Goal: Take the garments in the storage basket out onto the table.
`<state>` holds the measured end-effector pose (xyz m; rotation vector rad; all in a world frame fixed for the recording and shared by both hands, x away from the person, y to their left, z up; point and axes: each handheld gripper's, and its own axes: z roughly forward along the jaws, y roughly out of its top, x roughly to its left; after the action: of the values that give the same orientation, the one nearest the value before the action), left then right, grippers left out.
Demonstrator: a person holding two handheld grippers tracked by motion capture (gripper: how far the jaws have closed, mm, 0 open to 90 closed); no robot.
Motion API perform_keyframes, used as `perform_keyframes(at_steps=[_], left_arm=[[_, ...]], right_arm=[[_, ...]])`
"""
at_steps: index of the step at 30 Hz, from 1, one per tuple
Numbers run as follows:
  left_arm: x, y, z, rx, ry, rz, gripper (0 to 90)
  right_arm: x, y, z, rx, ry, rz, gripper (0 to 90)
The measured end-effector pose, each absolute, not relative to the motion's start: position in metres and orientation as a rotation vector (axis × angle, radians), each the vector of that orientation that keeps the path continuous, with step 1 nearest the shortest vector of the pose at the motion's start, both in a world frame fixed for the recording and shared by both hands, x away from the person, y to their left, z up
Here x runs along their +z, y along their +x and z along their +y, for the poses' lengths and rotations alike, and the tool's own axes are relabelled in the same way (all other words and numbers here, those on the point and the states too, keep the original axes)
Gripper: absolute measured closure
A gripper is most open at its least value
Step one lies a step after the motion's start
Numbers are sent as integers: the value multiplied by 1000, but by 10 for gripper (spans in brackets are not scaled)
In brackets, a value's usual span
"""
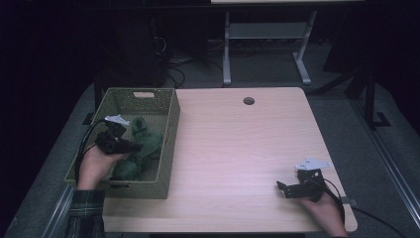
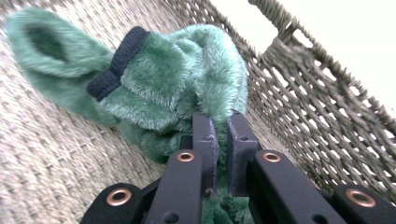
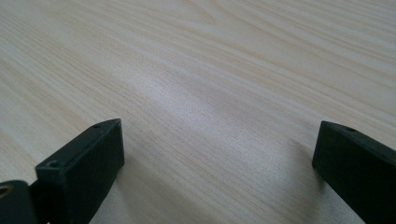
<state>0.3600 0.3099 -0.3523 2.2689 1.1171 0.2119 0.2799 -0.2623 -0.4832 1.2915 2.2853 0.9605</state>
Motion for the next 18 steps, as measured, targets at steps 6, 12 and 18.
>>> perform_keyframes(at_steps=[6, 12, 18], left_arm=[[-331, 357, 313, 251, 2230, 1089, 844], [-317, 358, 317, 267, 2202, 1075, 845], [-304, 361, 319, 245, 2149, 1049, 846]], right_arm=[[-483, 280, -262, 960, 1292, 2284, 17], [-483, 280, -262, 961, 1291, 2285, 17], [-483, 280, -262, 961, 1291, 2284, 17]])
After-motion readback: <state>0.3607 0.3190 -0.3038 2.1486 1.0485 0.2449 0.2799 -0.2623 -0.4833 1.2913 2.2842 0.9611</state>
